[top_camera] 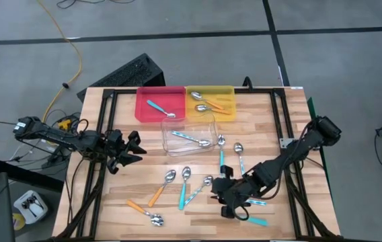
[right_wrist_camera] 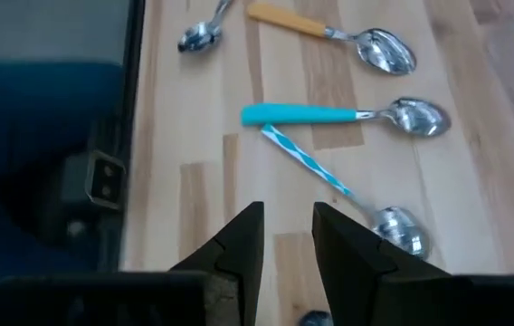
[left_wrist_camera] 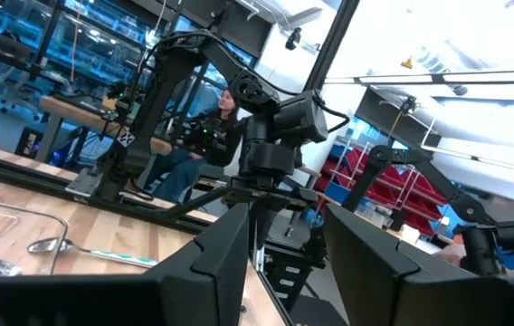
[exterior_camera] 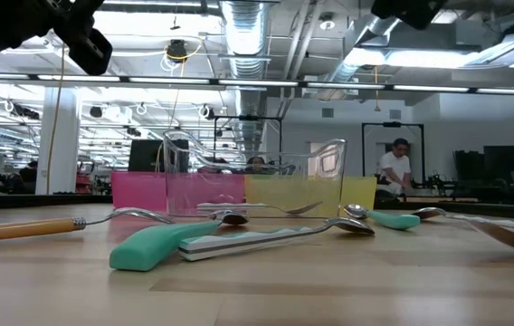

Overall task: Sort silverware by color (type)
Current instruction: Put the green patterned spoon into the transparent bin

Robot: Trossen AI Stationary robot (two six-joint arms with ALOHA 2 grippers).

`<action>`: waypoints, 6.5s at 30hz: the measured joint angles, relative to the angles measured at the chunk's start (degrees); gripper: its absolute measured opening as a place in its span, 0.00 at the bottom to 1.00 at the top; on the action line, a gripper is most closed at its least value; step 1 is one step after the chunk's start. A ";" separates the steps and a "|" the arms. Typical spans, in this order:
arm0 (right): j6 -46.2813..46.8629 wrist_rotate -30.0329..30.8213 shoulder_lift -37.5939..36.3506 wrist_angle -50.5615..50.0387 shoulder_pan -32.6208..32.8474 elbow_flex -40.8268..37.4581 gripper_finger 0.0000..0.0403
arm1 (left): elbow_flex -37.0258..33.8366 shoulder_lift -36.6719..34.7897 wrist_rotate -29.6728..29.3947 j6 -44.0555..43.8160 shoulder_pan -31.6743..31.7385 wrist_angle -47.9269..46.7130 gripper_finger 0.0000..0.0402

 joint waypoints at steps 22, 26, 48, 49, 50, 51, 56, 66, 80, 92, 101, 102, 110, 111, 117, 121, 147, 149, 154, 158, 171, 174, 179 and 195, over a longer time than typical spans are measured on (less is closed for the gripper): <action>19.30 -2.26 4.31 -14.81 2.03 0.03 0.30 | 0.00 0.00 -1.69 1.24 0.00 -2.71 0.32; 10.00 1.70 2.59 -12.76 2.12 0.02 0.30 | 0.00 -0.02 -4.73 1.23 0.00 -2.87 0.32; -13.22 18.71 -18.05 -13.64 0.40 -5.40 0.30 | 0.00 -0.49 -9.48 1.21 0.04 -1.21 0.32; -14.81 18.60 -19.77 -10.44 -0.28 -7.50 0.30 | 0.00 -0.52 -10.05 1.23 0.04 -1.15 0.32; -15.92 18.23 -21.60 -7.14 -0.94 -9.76 0.30 | 0.00 -0.52 -10.36 1.24 0.06 -1.14 0.32; -16.64 18.10 -23.46 -4.35 -1.63 -11.96 0.30 | 0.00 -0.52 -10.41 1.24 0.06 -1.15 0.32; -16.78 15.09 -31.07 8.28 -5.45 -21.04 0.30 | 0.00 -0.55 -10.40 1.20 0.04 -1.07 0.32; -12.37 11.38 -36.76 14.14 -8.55 -27.99 0.30 | 0.00 -0.63 -10.54 -0.03 0.04 -1.34 0.32; -18.81 10.60 -36.59 16.64 -9.49 -30.10 0.30 | 0.00 -0.63 -12.72 -0.86 0.06 -2.61 0.32; -19.77 10.47 -36.57 16.91 -10.14 -30.10 0.30 | 0.00 -0.59 -12.70 -1.96 0.06 -3.08 0.32; -19.71 10.47 -36.57 16.91 -10.14 -30.08 0.30 | 0.00 -0.59 -12.68 -1.96 0.06 -3.25 0.32; -19.65 10.47 -36.57 16.91 -10.14 -30.08 0.30 | 0.00 -0.59 -12.69 -1.96 0.04 -3.61 0.32; -19.60 10.47 -36.57 16.91 -10.14 -30.03 0.30 | 0.00 -0.57 -13.22 -2.45 0.07 -5.75 0.32; -19.60 10.47 -36.57 16.91 -10.14 -30.03 0.30 | 0.00 -0.59 -13.30 -2.67 0.04 -5.74 0.32; -19.60 10.47 -36.57 16.89 -10.14 -30.03 0.30 | 0.00 -0.61 -13.38 -3.79 0.05 -5.67 0.32; -19.62 10.49 -36.57 16.89 -10.14 -30.03 0.30 | 0.00 -0.61 -13.38 -3.81 0.04 -5.64 0.32; -16.38 4.70 -36.54 16.25 -10.14 -29.99 0.30 | 0.00 -0.63 -13.35 -5.19 0.05 -5.18 0.32; -15.43 4.72 -35.91 15.73 -10.14 -29.99 0.30 | 0.00 -0.63 -13.33 -5.19 0.04 -5.34 0.32; -15.23 4.72 -34.33 13.86 -10.19 -29.99 0.30 | 0.00 -0.63 -13.33 -5.19 0.04 -5.64 0.32; -15.21 4.70 -31.85 13.59 -10.17 -29.99 0.30 | 0.00 -0.63 -13.33 -4.55 0.04 -5.66 0.32; 6.84 1.00 -26.16 7.05 -12.08 -29.99 0.30 | 0.02 -0.63 -14.53 -4.64 0.07 -6.45 0.32; 15.78 -1.48 -26.16 1.21 -12.46 -29.99 0.30 | 0.02 -0.63 -14.52 -4.73 0.04 -6.92 0.32; 29.09 -3.78 -26.18 -9.05 -12.43 -29.99 0.30 | 0.02 -0.63 -14.97 -4.50 0.05 -7.15 0.32; 38.77 -4.31 -26.18 -18.72 -13.84 -30.03 0.38 | 0.02 -0.61 -15.04 -4.32 0.05 -7.57 0.32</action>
